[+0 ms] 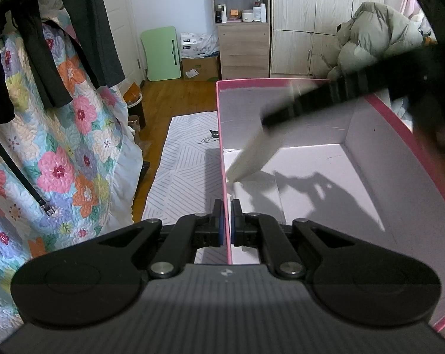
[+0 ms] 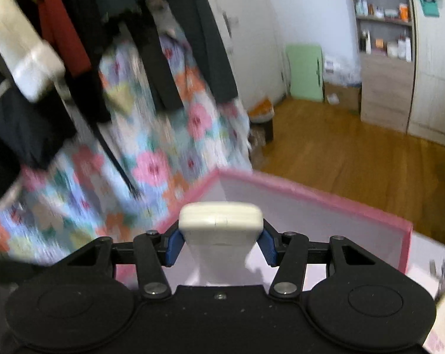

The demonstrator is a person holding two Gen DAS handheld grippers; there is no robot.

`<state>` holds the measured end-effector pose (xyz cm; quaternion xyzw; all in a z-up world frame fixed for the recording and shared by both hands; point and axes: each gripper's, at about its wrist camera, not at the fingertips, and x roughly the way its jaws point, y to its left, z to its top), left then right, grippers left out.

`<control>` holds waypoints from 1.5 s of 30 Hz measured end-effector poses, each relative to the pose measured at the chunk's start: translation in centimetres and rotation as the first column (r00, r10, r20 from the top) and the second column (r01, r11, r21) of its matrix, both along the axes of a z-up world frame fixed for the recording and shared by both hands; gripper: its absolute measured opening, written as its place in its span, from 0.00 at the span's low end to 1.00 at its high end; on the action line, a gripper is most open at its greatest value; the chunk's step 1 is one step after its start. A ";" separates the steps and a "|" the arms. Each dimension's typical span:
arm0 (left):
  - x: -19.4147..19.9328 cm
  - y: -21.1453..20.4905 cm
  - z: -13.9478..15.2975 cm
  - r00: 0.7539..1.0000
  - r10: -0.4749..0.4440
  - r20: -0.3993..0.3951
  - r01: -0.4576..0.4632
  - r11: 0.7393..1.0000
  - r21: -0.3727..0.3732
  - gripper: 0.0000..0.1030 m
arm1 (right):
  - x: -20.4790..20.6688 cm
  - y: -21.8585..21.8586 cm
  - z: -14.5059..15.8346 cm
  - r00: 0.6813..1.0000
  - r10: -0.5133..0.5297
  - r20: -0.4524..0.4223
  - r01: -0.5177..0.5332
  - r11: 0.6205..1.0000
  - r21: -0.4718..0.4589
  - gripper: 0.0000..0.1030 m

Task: Organize rigid objects
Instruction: 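Lower the remote into the pink box and open the right tool, then grasp the cream TCL remote with the right tool and lift it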

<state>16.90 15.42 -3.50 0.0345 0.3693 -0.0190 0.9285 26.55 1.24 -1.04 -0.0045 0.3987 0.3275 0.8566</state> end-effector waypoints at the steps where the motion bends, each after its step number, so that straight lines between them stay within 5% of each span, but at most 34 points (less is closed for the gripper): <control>1: 0.0 0.0 0.0 1.000 0.001 0.000 -0.001 1.000 -0.003 0.03 | -0.6 0.0 -0.3 1.000 0.012 0.005 -0.012 1.000 -0.014 0.56; 9: 0.0 0.2 0.0 1.000 0.005 0.000 -0.005 1.000 -0.018 0.03 | -2.9 1.3 -1.0 0.991 0.133 -0.036 -0.137 0.965 -0.225 0.56; 24: 0.1 0.6 0.0 1.000 0.010 0.000 -0.010 0.999 -0.032 0.03 | -3.2 2.4 -1.5 0.983 0.167 -0.075 -0.183 0.935 -0.305 0.58; 29: 0.1 0.7 0.0 1.000 0.013 0.000 -0.013 0.999 -0.039 0.04 | -2.4 2.0 -2.1 0.965 0.148 -0.216 -0.193 0.960 -0.203 0.64; 39: 0.1 0.9 0.0 1.000 0.016 0.000 -0.016 0.999 -0.052 0.04 | -3.6 2.3 -2.0 0.959 0.207 -0.194 -0.245 0.948 -0.202 0.65; 45: 0.1 0.8 -0.1 1.000 0.017 -0.002 -0.017 0.998 -0.059 0.04 | -3.8 0.4 -1.2 0.941 0.250 -0.229 -0.276 0.957 -0.089 0.64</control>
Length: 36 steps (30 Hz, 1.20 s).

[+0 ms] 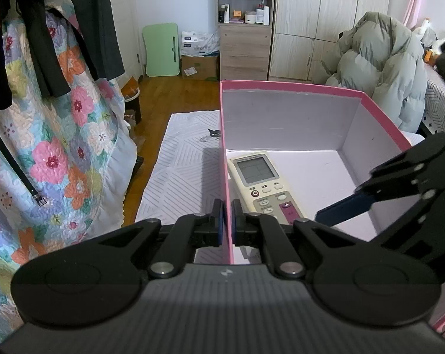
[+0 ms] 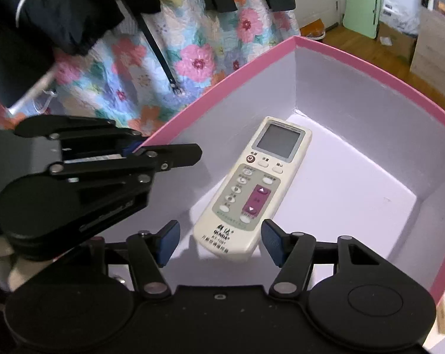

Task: Organize rigid objects
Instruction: 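Grasp the cream TCL remote with the right tool and lift it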

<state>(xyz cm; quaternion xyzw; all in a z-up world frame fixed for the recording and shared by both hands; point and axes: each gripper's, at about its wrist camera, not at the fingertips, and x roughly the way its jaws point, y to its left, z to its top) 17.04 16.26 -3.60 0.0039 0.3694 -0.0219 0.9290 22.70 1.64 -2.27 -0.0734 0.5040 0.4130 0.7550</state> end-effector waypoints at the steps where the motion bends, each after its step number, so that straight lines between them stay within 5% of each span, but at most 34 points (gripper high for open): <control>1: 0.0 -0.1 0.0 1.000 -0.002 -0.001 0.002 1.000 0.007 0.04 | -0.2 -0.7 0.4 1.000 -0.013 0.009 0.013 1.000 0.015 0.64; 8: 0.0 -0.5 0.0 1.000 -0.012 -0.003 0.012 0.999 0.044 0.04 | -2.2 -7.4 5.7 0.990 -0.134 0.039 0.125 0.977 0.173 0.65; 16: -0.1 -1.1 0.2 1.000 -0.018 -0.006 0.019 0.996 0.087 0.04 | -3.8 -14.4 7.8 0.926 -0.358 0.117 0.344 0.930 0.125 0.69; 28: 0.0 -2.1 0.1 0.999 -0.031 -0.010 0.032 0.988 0.151 0.04 | 0.2 -21.7 1.6 0.762 -0.646 0.046 0.646 0.763 0.029 0.71; 36: 0.0 -2.1 0.1 0.999 -0.030 -0.012 0.031 0.989 0.144 0.04 | 6.1 -23.7 -3.3 0.679 -0.730 -0.074 0.733 0.680 0.018 0.71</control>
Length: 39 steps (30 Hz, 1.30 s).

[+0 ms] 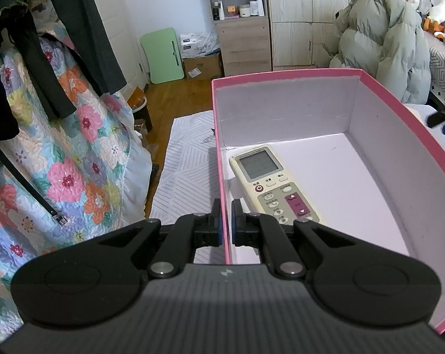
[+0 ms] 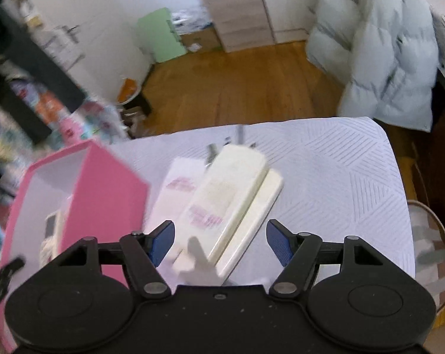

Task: Organize rigid objects
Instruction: 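Grasp the cream TCL remote with the right tool and lift it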

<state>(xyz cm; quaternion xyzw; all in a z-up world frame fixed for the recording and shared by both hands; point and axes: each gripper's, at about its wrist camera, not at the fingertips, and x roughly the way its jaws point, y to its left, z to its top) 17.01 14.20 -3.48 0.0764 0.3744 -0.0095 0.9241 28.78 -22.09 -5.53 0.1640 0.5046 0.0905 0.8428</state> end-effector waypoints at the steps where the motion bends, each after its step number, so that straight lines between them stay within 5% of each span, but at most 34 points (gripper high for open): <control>1: 0.0 0.0 0.0 1.000 -0.001 0.000 0.001 1.000 0.003 0.04 | 0.8 0.0 -0.5 1.000 -0.010 -0.012 0.011 1.000 0.013 0.71; 4: 0.0 0.1 0.0 1.000 0.000 0.000 0.000 1.000 0.001 0.05 | 2.6 0.4 -1.4 0.999 -0.027 -0.020 0.027 1.000 0.015 0.71; 15: 0.0 0.2 -0.1 1.000 0.001 -0.001 -0.001 1.000 -0.006 0.05 | 3.8 4.4 -2.3 0.998 0.042 0.046 -0.031 0.975 -0.222 0.75; 16: 0.0 0.2 -0.1 1.000 0.007 -0.002 -0.007 1.000 -0.012 0.05 | 3.6 4.2 -2.1 0.997 0.024 0.074 -0.007 0.975 -0.223 0.62; 22: 0.1 0.4 -0.1 1.000 0.005 -0.004 -0.005 1.000 -0.021 0.05 | 2.0 3.0 -1.7 0.995 0.069 0.072 -0.059 0.989 -0.137 0.61; 32: 0.1 0.3 -0.2 1.000 0.003 -0.005 -0.003 1.000 -0.017 0.05 | 2.6 6.3 -2.0 0.981 0.183 0.068 -0.153 0.936 -0.316 0.65; 39: 0.1 0.3 -0.1 1.000 0.007 -0.014 -0.007 1.000 -0.007 0.05 | -0.4 4.9 0.7 0.968 0.164 0.190 -0.125 0.972 -0.198 0.59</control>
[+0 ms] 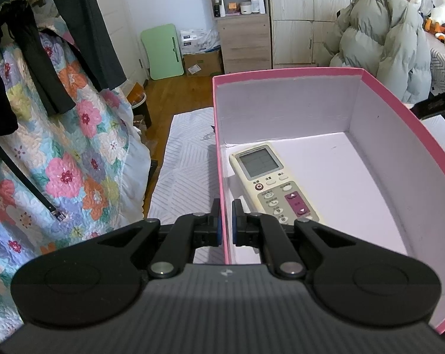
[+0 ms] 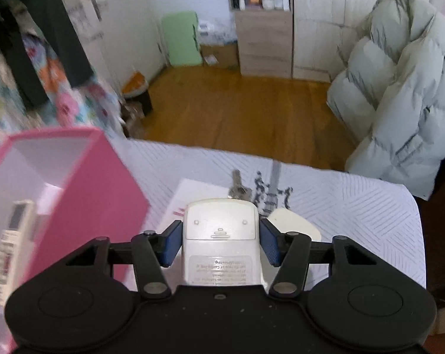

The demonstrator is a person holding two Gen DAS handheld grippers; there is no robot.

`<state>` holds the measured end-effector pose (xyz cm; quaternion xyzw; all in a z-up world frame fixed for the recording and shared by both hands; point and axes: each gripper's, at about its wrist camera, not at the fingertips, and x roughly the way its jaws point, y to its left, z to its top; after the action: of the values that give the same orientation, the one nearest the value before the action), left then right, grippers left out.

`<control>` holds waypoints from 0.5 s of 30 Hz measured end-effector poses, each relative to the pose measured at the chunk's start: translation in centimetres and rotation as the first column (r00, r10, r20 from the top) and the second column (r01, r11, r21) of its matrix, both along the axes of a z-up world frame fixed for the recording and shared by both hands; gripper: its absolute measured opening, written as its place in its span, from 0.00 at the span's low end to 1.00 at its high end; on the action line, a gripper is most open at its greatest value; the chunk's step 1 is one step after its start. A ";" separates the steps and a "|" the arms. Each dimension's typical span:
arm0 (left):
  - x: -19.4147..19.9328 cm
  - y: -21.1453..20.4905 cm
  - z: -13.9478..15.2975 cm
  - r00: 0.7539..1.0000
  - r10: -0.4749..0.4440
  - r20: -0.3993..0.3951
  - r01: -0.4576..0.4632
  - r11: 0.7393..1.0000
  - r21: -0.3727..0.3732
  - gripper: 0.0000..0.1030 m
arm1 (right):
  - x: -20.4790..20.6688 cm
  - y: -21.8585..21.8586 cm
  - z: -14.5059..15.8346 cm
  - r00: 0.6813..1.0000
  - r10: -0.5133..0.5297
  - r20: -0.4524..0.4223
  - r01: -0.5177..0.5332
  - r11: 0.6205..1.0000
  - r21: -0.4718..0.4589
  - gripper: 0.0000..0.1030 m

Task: Organize rigid objects
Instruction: 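Grasp the cream TCL remote with the right tool and lift it, then lower the TCL remote into the box beside the first remote, release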

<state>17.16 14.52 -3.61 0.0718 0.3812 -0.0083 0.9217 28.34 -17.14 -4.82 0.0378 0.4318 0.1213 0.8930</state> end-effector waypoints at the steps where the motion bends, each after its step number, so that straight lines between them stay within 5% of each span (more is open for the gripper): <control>1: 0.0 0.0 0.0 1.000 0.000 -0.001 0.000 1.000 0.005 0.05 | -0.7 -0.1 0.6 1.000 0.005 0.019 -0.005 1.000 0.007 0.59; 15: 0.0 -0.1 0.1 1.000 -0.001 0.008 0.001 1.000 0.012 0.05 | -8.8 0.8 6.0 0.977 0.095 0.190 -0.103 0.994 0.030 0.59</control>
<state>17.21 14.40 -3.53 0.0775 0.3777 -0.0063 0.9227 19.57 -16.38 1.17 0.0222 0.3441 0.1770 0.9218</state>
